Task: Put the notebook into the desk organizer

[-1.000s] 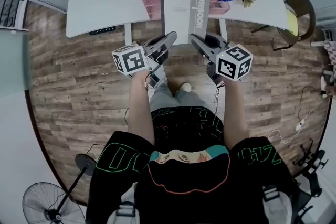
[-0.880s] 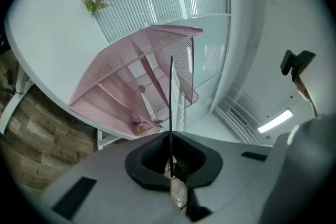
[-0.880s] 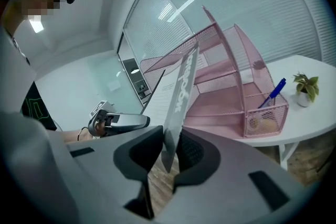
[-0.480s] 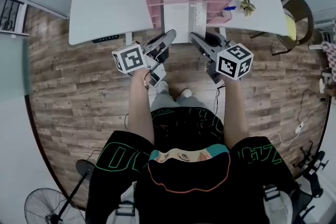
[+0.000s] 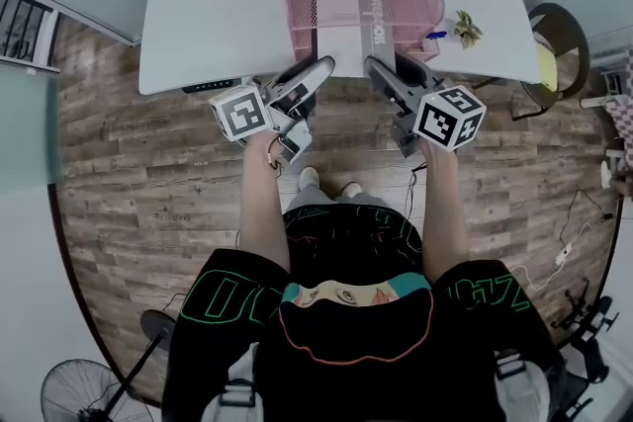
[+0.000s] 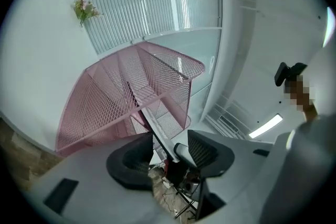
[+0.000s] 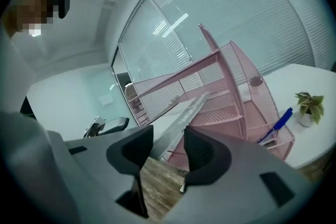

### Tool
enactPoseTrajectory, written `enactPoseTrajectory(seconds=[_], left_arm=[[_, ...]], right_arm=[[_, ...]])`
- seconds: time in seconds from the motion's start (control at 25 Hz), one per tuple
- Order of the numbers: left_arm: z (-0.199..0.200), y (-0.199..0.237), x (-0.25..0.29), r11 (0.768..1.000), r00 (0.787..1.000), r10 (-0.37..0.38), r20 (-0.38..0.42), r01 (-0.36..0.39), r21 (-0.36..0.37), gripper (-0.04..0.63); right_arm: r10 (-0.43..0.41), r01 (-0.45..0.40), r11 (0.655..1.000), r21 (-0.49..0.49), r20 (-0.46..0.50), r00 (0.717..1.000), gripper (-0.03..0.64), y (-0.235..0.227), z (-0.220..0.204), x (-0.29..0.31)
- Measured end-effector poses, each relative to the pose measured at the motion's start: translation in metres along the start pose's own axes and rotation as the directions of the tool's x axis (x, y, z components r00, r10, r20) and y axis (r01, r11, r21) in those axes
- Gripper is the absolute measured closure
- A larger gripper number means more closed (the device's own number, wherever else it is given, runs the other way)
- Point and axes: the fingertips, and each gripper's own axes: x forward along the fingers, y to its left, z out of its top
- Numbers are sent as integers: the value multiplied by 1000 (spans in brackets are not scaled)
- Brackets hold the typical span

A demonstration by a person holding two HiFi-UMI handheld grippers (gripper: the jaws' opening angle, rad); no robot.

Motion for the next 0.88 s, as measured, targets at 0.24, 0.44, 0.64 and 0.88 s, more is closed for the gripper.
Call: enactPoseTrajectory(seconds=[0.24, 0.44, 0.64, 0.88], left_arm=[[-29, -5, -5, 987, 974, 16, -225, 20, 159, 390], [-59, -15, 7, 978, 938, -9, -347, 81, 194, 414], [-46, -13, 23, 969, 964, 60, -258, 6, 246, 581], [-33, -6, 29, 970, 979, 94, -183, -49, 238, 584]], right_arm=[[-18, 18, 1000, 11, 13, 1000, 374, 0, 9, 3], [-50, 50, 999, 12, 4, 999, 368, -7, 6, 3], [-79, 79, 997, -5, -11, 997, 338, -4, 5, 4], [-87, 85, 996, -28, -40, 995, 313, -4, 1, -2]])
